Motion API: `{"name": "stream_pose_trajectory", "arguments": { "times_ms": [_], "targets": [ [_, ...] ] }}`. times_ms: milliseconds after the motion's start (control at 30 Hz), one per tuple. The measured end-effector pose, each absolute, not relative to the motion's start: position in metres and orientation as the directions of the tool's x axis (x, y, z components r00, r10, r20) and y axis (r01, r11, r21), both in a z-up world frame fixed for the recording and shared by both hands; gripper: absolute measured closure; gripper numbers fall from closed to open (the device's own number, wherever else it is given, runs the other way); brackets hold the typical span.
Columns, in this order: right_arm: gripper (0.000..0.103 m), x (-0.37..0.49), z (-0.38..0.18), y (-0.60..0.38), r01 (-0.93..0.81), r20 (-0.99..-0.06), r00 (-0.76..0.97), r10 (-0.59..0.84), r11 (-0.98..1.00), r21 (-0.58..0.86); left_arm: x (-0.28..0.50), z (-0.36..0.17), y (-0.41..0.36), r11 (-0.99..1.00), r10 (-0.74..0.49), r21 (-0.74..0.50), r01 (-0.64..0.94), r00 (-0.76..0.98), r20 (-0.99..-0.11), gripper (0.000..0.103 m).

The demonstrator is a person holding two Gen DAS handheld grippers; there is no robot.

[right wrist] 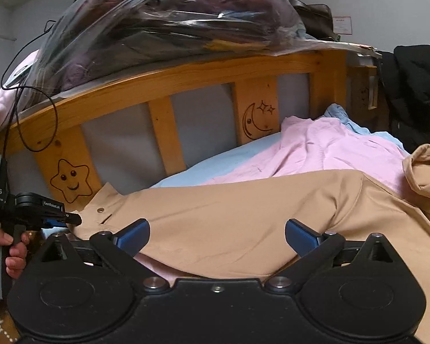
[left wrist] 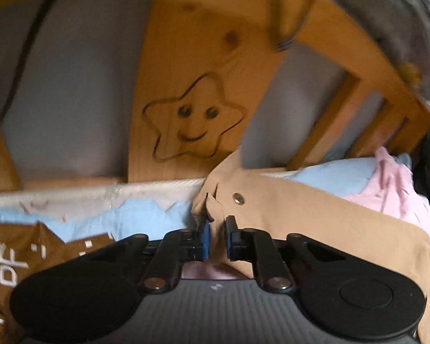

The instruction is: Fold large clothes

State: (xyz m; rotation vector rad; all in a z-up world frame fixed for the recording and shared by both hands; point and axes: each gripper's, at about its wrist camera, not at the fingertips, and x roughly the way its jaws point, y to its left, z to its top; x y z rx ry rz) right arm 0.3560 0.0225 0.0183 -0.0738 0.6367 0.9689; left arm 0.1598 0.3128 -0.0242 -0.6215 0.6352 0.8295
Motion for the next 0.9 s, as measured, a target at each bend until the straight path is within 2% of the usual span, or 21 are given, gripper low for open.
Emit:
{"name": "stream_pose_trajectory", "arguments": {
  "times_ms": [167, 300, 500, 700, 733, 800, 833, 867, 900],
  "targets": [
    [0.002, 0.361, 0.034, 0.029, -0.766, -0.536, 0.352, 0.768, 0.565, 0.307, 0.155, 0.009, 0.256, 0.734, 0.522, -0.097, -0.672, 0.651, -0.550, 0.099],
    [0.002, 0.376, 0.049, 0.033, -0.723, -0.525, 0.252, 0.813, 0.519, 0.456, 0.163, 0.037, 0.206, 0.897, 0.395, -0.008, -0.441, 0.811, -0.432, 0.101],
    [0.001, 0.410, 0.064, 0.040, -0.575, -0.488, 0.059, 0.871, 0.429, 0.697, 0.186, 0.049, 0.145, 0.986, 0.161, 0.094, -0.134, 0.902, -0.401, 0.101],
    [0.004, 0.420, 0.050, 0.034, -0.433, -0.590, 0.081, 0.803, 0.562, 0.705, 0.193, 0.039, 0.103, 0.989, 0.042, 0.149, 0.022, 0.911, -0.410, 0.101],
    [0.008, 0.421, 0.047, 0.034, -0.413, -0.606, 0.091, 0.790, 0.584, 0.699, 0.194, 0.038, 0.100, 0.986, 0.028, 0.159, 0.042, 0.910, -0.413, 0.101],
    [0.022, 0.421, 0.041, 0.029, -0.377, -0.639, 0.120, 0.760, 0.630, 0.679, 0.193, 0.035, 0.091, 0.982, 0.011, 0.175, 0.070, 0.905, -0.425, 0.101],
    [0.041, 0.421, 0.039, 0.027, -0.369, -0.667, 0.140, 0.731, 0.664, 0.650, 0.194, 0.032, 0.091, 0.981, 0.014, 0.179, 0.071, 0.901, -0.433, 0.100],
    [0.066, 0.420, 0.038, 0.026, -0.370, -0.687, 0.153, 0.711, 0.685, 0.627, 0.195, 0.031, 0.090, 0.981, 0.016, 0.179, 0.070, 0.899, -0.438, 0.099],
    [0.080, 0.420, 0.038, 0.024, -0.372, -0.702, 0.170, 0.691, 0.705, 0.604, 0.195, 0.031, 0.089, 0.983, 0.015, 0.172, 0.070, 0.896, -0.444, 0.097]
  ]
}}
